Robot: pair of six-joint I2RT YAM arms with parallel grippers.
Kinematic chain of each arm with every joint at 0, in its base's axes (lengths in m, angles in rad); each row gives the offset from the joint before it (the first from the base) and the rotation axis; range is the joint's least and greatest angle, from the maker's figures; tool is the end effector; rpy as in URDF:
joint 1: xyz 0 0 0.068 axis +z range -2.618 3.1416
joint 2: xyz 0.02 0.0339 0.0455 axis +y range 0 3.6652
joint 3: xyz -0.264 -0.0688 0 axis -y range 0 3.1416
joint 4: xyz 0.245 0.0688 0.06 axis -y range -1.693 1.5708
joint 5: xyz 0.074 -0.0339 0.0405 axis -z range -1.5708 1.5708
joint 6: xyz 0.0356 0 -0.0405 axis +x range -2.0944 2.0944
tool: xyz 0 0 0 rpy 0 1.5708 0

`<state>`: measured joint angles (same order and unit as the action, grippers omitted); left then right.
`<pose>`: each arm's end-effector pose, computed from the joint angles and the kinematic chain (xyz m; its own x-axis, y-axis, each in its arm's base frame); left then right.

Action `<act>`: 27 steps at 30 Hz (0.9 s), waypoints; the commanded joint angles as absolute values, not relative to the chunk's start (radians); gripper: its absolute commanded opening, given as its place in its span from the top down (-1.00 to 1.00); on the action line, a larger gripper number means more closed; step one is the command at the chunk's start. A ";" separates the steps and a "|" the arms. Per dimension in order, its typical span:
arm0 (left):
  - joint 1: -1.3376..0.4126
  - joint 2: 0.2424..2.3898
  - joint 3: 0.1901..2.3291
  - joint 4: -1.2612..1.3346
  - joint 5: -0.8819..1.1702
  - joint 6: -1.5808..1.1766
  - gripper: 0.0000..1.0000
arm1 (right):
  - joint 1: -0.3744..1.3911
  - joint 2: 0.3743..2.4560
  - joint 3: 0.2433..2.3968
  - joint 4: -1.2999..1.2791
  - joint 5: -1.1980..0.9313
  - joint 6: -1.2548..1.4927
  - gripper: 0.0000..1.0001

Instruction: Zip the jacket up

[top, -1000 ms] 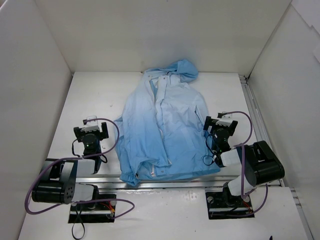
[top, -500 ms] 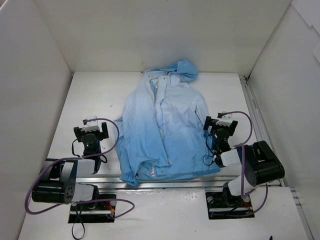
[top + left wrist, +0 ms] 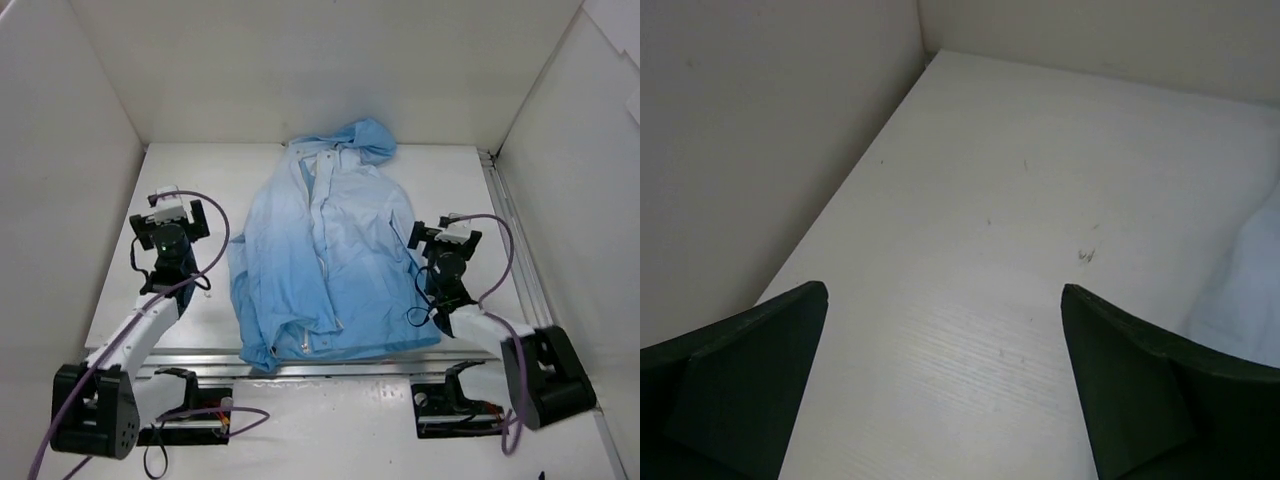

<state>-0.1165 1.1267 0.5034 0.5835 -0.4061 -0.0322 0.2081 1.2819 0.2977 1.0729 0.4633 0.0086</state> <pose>0.2471 -0.0148 0.2534 -0.0303 -0.0262 -0.9992 -0.2864 0.9580 -0.0165 0.2340 0.0332 0.2051 0.0888 0.0266 -0.9957 0.2500 0.9671 0.0482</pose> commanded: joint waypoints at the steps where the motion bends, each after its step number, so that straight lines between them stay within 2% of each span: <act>1: -0.120 1.007 0.707 0.234 -0.419 -0.153 -1.00 | 0.258 1.111 0.424 0.903 0.502 -0.034 -0.95; 3: -0.120 0.977 0.855 0.087 -0.368 -0.224 -0.99 | 0.258 0.997 0.506 0.619 0.442 -0.008 -0.95; 4: -0.139 0.967 0.898 -0.043 -0.306 -0.232 -1.00 | 0.256 0.976 0.614 0.523 0.405 0.041 -0.95; 5: -0.153 0.968 0.990 -0.102 -0.289 -0.235 -0.95 | 0.258 0.970 0.737 0.344 0.393 0.057 -0.95; 7: -0.214 0.979 1.066 -0.242 -0.284 -0.255 -0.92 | 0.255 1.001 0.851 0.129 0.312 0.049 -0.95; 10: -0.288 1.023 1.185 -0.406 -0.294 -0.331 -0.87 | 0.262 1.051 1.026 -0.056 0.340 0.070 -0.95; 14: -0.508 1.158 1.320 -0.637 -0.319 -0.501 -0.80 | 0.268 1.074 1.204 -0.268 0.405 0.175 -0.95; 20: -0.765 1.349 1.414 -0.794 -0.385 -0.773 -0.79 | 0.276 1.013 1.191 -0.452 0.407 0.313 -0.95; 22: -0.808 1.393 1.437 -0.810 -0.396 -0.839 -0.78 | 0.278 0.982 1.161 -0.511 0.359 0.345 -0.95; 25: -0.867 1.492 1.456 -0.830 -0.368 -0.903 -0.65 | 0.282 0.968 1.115 -0.595 0.299 0.417 -0.92; 27: -0.894 1.522 1.451 -0.830 -0.335 -0.963 -0.63 | 0.284 0.938 1.077 -0.627 0.275 0.455 -0.89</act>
<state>-0.8673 1.5272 1.3884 -0.7822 -0.3393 -0.8219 0.2718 0.9714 1.1088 -0.5468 0.3325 0.3622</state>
